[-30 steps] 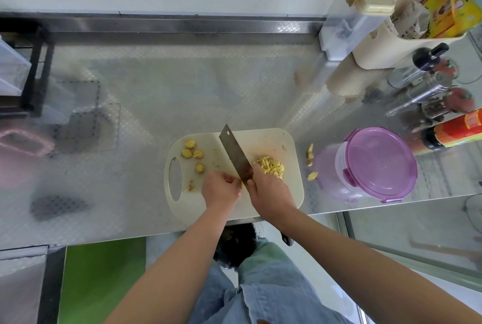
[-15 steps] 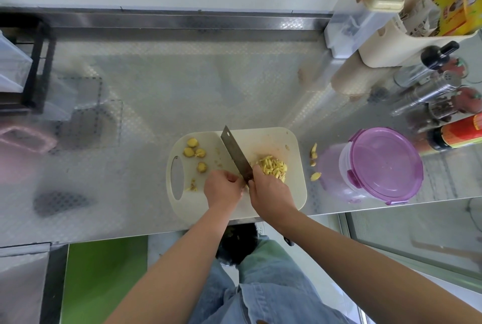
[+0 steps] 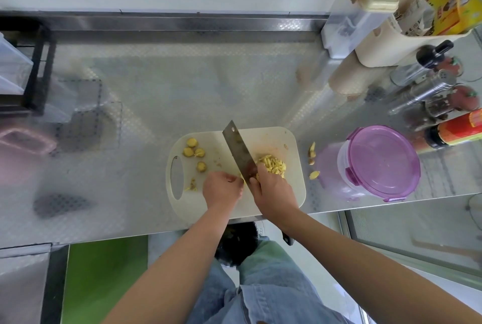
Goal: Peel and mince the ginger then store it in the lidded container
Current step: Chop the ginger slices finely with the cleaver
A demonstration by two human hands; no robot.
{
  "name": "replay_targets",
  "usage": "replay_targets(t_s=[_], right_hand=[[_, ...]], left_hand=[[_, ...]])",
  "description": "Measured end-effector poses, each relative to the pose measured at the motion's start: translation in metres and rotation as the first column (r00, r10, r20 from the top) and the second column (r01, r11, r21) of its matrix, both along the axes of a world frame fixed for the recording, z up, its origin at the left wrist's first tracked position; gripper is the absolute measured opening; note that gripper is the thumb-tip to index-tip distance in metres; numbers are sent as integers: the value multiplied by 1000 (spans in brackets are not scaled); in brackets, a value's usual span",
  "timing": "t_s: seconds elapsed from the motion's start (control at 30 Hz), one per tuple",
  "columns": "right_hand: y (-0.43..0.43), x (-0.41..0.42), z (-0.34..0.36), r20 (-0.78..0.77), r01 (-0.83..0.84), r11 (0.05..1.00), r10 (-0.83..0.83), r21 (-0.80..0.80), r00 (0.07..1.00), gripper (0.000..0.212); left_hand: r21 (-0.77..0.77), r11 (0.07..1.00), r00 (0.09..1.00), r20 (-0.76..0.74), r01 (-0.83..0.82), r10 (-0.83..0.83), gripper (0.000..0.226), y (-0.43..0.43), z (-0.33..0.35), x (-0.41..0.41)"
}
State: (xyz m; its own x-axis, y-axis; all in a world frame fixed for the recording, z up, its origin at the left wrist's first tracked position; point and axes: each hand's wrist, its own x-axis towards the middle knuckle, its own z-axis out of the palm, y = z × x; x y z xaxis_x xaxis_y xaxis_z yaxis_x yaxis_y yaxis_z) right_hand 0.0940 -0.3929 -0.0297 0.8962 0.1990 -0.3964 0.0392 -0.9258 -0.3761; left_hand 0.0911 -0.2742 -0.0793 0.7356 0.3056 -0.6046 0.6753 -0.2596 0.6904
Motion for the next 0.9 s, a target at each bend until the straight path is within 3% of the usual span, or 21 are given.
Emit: replay_targets(t_s=[0.67, 0.9], right_hand=[[9, 0, -9, -42, -9, 1000, 8, -27, 999, 9], [4, 13, -11, 6, 160, 978, -162, 134, 987, 19]], left_hand=[[77, 996, 997, -68, 47, -42, 26, -1, 11, 4], [75, 995, 998, 5, 69, -69, 29, 1, 6, -2]])
